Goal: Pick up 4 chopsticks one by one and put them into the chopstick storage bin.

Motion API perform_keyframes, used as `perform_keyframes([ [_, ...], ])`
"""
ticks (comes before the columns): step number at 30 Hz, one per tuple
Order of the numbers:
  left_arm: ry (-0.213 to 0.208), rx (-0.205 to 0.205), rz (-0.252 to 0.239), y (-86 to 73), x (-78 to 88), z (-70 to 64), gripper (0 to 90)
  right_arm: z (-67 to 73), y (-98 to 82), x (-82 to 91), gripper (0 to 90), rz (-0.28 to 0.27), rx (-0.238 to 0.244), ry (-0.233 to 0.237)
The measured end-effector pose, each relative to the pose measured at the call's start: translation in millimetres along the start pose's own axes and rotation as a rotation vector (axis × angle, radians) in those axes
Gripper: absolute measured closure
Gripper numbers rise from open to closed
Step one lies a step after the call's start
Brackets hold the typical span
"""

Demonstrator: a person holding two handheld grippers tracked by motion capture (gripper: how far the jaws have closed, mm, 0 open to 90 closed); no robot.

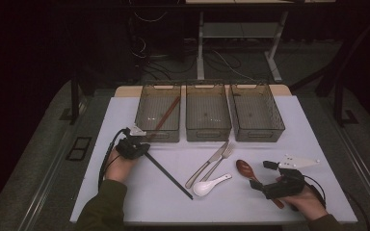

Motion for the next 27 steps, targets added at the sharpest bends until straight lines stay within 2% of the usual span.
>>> perform_keyframes([
  [27, 0.014, -0.003, 0.040, -10.3, 10.6, 3.6, 88.9, 0.0, 0.3, 0.8, 4.0, -0.003, 0.005, 0.001],
])
Point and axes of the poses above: each handheld gripper's, and its own axes: x roughly backward along the jaws, y roughly out of its top, z roughly to its left, the point moved 5 cm from there along -x, roughly forward along the jaws
